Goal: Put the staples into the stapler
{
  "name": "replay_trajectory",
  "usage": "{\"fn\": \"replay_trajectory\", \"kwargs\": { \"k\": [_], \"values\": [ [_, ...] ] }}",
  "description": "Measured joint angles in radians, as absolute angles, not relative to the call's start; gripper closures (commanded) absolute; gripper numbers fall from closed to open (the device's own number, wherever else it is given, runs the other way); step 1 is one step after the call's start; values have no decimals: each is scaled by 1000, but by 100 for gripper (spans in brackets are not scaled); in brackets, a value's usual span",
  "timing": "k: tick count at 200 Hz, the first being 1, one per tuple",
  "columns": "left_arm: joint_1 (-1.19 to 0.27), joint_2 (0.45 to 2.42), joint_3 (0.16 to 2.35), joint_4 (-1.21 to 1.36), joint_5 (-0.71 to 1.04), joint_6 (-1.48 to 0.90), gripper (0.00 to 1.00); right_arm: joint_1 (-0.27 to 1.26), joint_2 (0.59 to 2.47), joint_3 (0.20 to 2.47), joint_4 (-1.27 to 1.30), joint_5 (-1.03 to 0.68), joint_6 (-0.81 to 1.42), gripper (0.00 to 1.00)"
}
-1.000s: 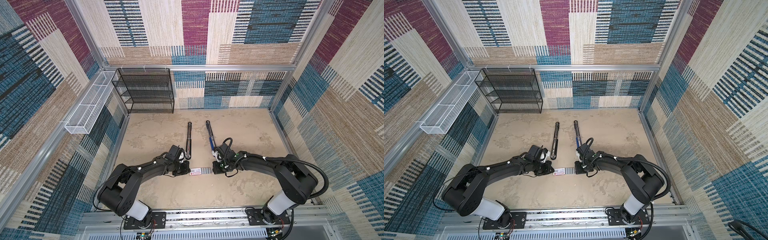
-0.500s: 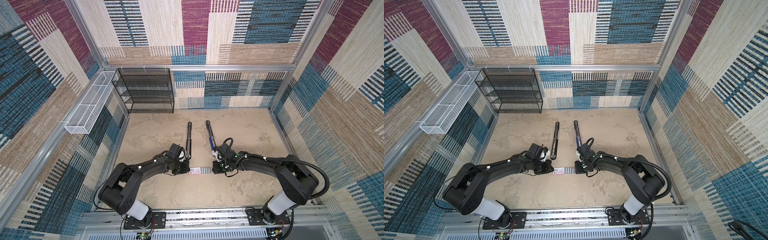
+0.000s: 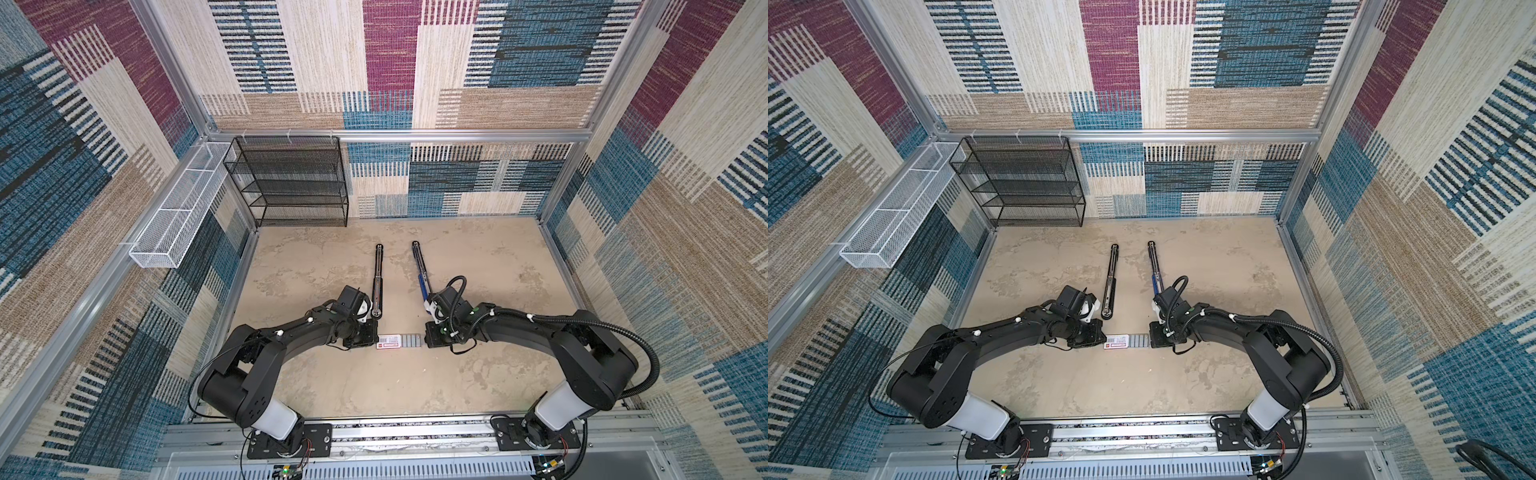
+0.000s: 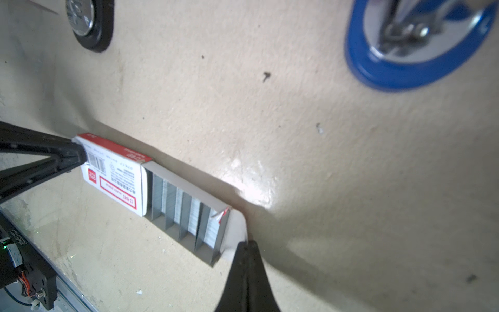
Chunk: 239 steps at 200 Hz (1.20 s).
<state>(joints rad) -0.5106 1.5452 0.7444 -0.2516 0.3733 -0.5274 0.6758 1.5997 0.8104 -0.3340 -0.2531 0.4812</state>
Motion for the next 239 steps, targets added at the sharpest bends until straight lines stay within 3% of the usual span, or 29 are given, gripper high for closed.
{"fn": "replay_trajectory", "kwargs": {
  "k": [15, 25, 95, 189, 239],
  "values": [
    [-509, 1550, 751, -255, 373, -524, 100, 676, 1594, 809, -333, -254, 485, 82],
    [-509, 1552, 757, -258, 373, -524, 89, 676, 1592, 808, -334, -255, 485, 80],
    [-509, 1539, 765, -286, 364, -521, 71, 676, 1571, 804, -334, -254, 486, 81],
    [-508, 1402, 744, -325, 317, -529, 70, 681, 1598, 787, -304, -345, 499, 90],
    [-507, 1355, 742, -342, 315, -551, 70, 711, 1641, 787, -258, -427, 507, 88]
  ]
}}
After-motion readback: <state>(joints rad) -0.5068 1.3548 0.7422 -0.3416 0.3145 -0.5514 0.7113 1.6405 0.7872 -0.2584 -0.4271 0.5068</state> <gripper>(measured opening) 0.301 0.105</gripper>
